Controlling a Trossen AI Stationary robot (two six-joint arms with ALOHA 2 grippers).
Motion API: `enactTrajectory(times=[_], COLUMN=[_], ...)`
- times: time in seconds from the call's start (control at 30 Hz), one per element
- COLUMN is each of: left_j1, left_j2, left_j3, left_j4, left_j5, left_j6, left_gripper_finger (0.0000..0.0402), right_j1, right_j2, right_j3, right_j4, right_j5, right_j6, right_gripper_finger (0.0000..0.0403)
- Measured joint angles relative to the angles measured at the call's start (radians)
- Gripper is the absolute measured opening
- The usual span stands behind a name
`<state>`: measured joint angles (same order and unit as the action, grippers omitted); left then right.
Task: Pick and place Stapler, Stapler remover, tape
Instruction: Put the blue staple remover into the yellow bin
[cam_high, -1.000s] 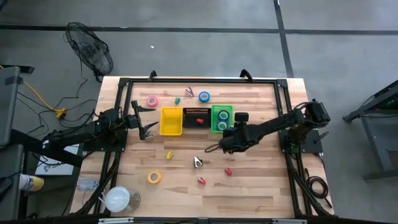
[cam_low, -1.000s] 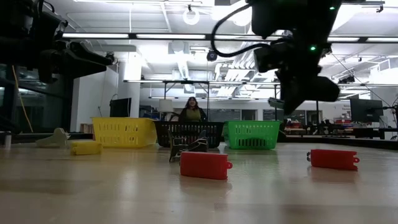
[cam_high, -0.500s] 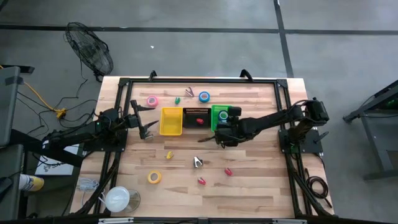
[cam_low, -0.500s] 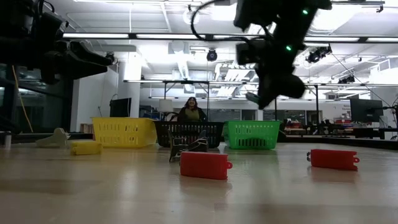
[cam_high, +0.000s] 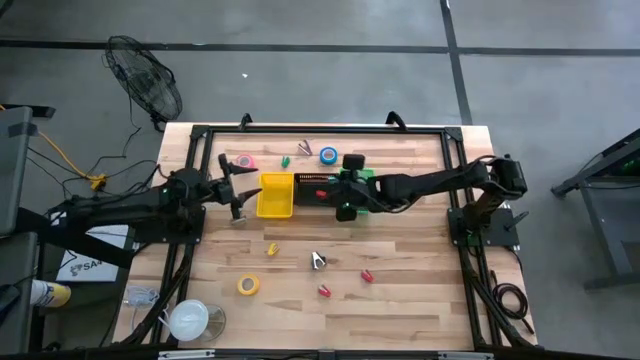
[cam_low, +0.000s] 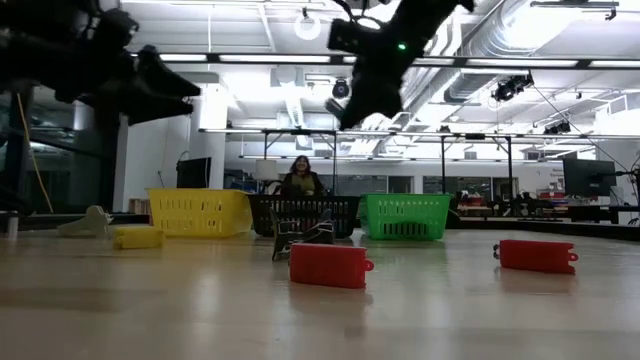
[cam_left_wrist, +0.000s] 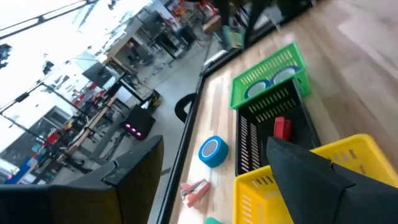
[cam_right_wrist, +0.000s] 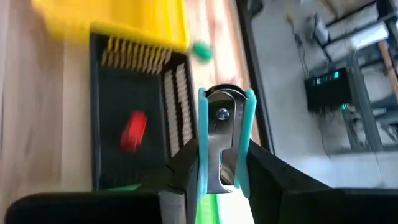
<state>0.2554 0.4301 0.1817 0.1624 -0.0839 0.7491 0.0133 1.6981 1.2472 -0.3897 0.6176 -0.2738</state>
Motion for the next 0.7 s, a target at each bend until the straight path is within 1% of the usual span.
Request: enactTrajectory(times=[0.1,0.2,0.33,0.5,0.7], left_j1=[0.0,0.0,0.0,0.0,0.0], left_j2=[0.139,0.269,0.424,0.57,0.692], left_j3=[0.062,0.133,0.224,0.335,0.403], left_j4=[0.028,0.071,0.119,0.137,0.135], left_j5=[0.0,0.001,0.006,0.077,0.083], left_j6=[0.032,0.034,0.038,0.008,-0.024], left_gripper_finger=[0.0282,0.0282,0.0282,0.0282,0.0282], right_j1=[-0.018,-0.032,-0.048,-0.068,-0.073], right_j2=[0.0,0.0,0.02,0.062,0.088], right_j3=[0.0,0.0,0.0,0.0,-0.001], right_j4=[0.122,0.227,0.315,0.38,0.426], right_j5=[-0.045,-0.123,-0.204,-0.206,-0.209], right_j6=[-0.042,-0.074,-0.131,-0.188,-0.2], right_gripper_finger=[0.0087,0.0087,0.0087,0.0087,0.0087])
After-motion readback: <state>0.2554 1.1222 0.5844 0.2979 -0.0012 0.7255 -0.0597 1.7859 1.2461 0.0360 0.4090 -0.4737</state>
